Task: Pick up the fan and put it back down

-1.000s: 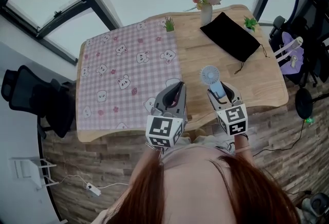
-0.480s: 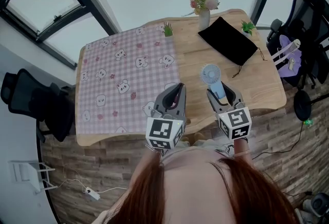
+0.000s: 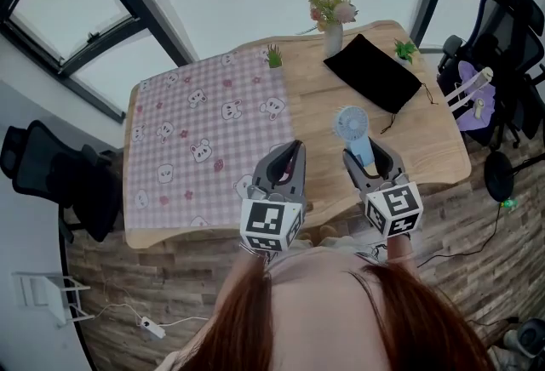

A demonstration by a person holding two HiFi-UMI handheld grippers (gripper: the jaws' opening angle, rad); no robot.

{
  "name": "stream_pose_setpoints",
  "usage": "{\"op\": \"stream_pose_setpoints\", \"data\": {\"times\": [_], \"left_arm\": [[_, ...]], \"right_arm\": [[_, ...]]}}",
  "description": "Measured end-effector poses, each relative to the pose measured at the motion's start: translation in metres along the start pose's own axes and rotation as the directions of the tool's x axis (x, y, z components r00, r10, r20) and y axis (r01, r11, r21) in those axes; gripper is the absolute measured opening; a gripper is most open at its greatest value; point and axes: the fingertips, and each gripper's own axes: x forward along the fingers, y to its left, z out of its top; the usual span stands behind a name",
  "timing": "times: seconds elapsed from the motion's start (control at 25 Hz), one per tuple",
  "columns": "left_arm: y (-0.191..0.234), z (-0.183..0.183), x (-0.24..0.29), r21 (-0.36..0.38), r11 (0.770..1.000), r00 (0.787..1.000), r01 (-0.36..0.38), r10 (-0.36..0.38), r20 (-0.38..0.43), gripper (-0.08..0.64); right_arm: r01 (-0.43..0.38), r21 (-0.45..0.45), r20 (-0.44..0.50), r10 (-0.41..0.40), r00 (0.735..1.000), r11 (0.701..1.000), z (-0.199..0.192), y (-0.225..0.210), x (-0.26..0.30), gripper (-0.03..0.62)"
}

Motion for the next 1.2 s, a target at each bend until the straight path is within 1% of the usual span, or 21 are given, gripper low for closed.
{"op": "stream_pose_setpoints", "data": {"times": [0.64,1.2], "left_arm": [[-0.012,0.012,0.002,-0.005,1.000,1.000,0.013,-0.013,0.020,0.012],[-0.020,0.010,0.008,-0.007,1.000,1.000,0.009,-0.009,0.011,0.012]], "right_arm": [[0.015,0.023,0.085,-0.017,0.996,1.000,0.022,-0.010,-0.020,0.213],[0.046,0.009,0.104,-0.047,0.993,0.999,0.025,-0.030,-0.031,0.213]]}}
